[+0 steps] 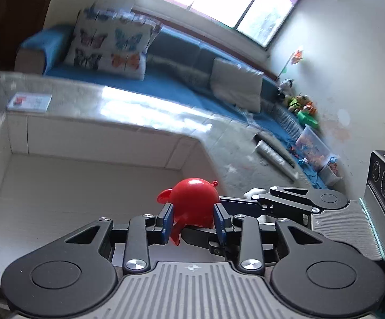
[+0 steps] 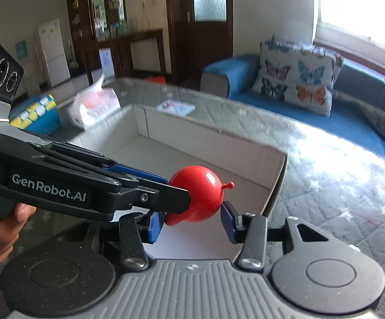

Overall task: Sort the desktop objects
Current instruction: 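Carry the red toy into the cardboard box and open the left gripper, then lower the left tool onto the green one-eyed toy and close it, then lift the green toy into the box and open the left gripper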

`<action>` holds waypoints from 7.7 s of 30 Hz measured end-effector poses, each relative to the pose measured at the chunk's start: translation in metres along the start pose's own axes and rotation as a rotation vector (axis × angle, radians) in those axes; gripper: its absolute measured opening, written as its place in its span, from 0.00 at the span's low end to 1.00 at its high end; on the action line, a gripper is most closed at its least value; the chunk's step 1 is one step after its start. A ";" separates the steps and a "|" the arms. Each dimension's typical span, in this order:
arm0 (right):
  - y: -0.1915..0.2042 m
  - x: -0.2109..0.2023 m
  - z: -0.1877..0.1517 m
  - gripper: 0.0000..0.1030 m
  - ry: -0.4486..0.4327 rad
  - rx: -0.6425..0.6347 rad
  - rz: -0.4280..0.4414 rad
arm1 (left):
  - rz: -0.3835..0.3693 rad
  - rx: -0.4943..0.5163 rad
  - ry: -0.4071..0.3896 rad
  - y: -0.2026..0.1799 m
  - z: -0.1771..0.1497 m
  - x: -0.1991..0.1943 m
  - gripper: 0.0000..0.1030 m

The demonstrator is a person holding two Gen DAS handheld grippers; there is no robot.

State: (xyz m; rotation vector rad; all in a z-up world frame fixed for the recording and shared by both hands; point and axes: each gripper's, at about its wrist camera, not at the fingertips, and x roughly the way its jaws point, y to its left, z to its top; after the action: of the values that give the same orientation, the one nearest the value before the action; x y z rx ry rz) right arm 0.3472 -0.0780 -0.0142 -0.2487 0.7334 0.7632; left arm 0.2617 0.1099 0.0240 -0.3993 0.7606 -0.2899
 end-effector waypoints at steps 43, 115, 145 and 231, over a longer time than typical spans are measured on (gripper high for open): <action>0.040 -0.059 -0.034 0.73 -0.075 -0.040 -0.035 | 0.127 0.049 -0.038 -0.025 -0.038 -0.052 0.34; 0.103 -0.054 -0.146 0.54 0.023 0.130 0.044 | -0.059 -0.252 0.015 -0.003 -0.154 -0.086 0.36; 0.107 -0.081 -0.116 0.54 -0.058 0.059 0.047 | -0.104 -0.186 -0.064 -0.021 -0.120 -0.118 0.35; 0.077 -0.110 -0.106 1.00 -0.250 0.023 -0.114 | -0.009 -0.005 -0.160 -0.046 -0.076 -0.102 0.35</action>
State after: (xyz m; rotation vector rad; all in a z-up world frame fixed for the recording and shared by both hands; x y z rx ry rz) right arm 0.1842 -0.1311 -0.0124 -0.1692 0.4863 0.6626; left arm 0.1316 0.0908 0.0563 -0.4251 0.6029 -0.2614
